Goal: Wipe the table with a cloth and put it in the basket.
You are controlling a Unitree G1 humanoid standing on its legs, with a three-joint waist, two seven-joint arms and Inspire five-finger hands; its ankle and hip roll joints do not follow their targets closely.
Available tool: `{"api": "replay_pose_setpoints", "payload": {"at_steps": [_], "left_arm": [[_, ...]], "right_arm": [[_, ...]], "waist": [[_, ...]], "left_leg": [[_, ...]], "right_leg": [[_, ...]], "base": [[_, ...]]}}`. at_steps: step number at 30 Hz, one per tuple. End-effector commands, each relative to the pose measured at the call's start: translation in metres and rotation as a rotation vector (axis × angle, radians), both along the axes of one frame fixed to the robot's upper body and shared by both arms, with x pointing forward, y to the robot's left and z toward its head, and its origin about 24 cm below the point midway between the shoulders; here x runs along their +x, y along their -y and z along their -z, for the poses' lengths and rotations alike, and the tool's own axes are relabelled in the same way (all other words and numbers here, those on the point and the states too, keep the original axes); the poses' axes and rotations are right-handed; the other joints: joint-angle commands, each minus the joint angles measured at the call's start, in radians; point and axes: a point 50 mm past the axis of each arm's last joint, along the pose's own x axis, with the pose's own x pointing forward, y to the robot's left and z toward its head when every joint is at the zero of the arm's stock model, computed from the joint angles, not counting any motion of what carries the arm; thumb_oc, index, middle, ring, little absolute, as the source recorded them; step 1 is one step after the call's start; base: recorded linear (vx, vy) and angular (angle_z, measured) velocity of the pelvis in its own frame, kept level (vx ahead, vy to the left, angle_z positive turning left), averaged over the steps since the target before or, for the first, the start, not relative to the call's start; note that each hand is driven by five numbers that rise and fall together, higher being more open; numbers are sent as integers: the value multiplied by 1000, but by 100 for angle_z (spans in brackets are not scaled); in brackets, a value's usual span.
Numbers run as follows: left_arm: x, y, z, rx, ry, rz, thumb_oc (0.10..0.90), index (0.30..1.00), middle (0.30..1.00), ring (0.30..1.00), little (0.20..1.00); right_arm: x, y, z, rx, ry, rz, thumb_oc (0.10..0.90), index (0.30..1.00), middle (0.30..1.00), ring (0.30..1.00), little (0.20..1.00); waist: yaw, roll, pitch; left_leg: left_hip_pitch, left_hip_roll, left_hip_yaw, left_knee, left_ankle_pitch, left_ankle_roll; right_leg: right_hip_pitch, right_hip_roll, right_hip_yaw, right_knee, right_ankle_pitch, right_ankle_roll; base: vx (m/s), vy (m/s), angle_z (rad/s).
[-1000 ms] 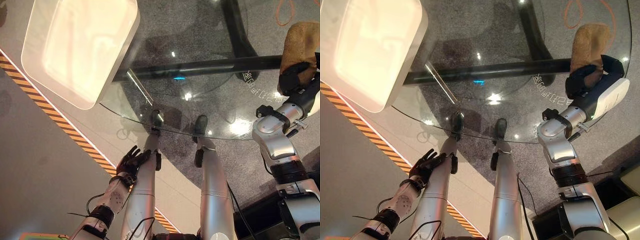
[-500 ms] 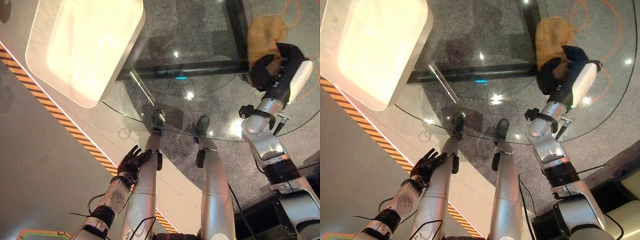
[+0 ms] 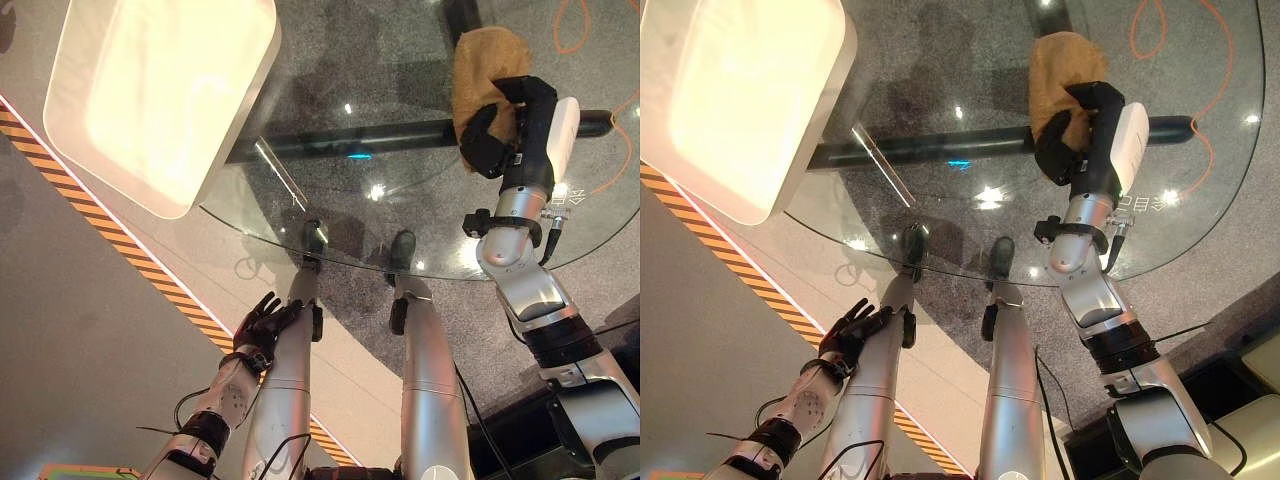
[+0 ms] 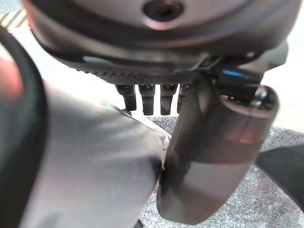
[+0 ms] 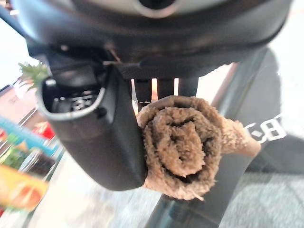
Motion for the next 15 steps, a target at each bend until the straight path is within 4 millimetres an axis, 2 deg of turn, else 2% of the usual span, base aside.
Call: {"api": "replay_pose_setpoints", "payload": {"at_steps": [1, 9, 15], "left_arm": [[-43, 11, 34, -40, -130, 40, 800, 900, 900, 900, 900], [-41, 10, 32, -44, -126, 46, 800, 900, 900, 900, 900], [-36, 12, 29, -48, -126, 44, 800, 900, 900, 900, 900]], "right_arm": [[-27, -64, -22, -169, 96, -395, 100, 300, 300, 300, 200], [-41, -100, -20, -221, 45, -662, 100, 300, 300, 300, 200], [-46, -114, -16, -236, 13, -748, 100, 300, 300, 300, 200]], "waist": [[25, 26, -21], [33, 29, -21], [36, 28, -21]], "left_leg": [[-24, -46, 82, 120, -126, 37], [-27, -47, 84, 125, -124, 36], [-29, -47, 82, 128, -122, 35]], "right_leg": [[7, 51, -43, -159, 134, 22], [2, 49, -48, -152, 130, 21], [-1, 50, -49, -145, 128, 21]], "base": [[0, 0, 0], [6, 12, 4], [9, 8, 4]]}}
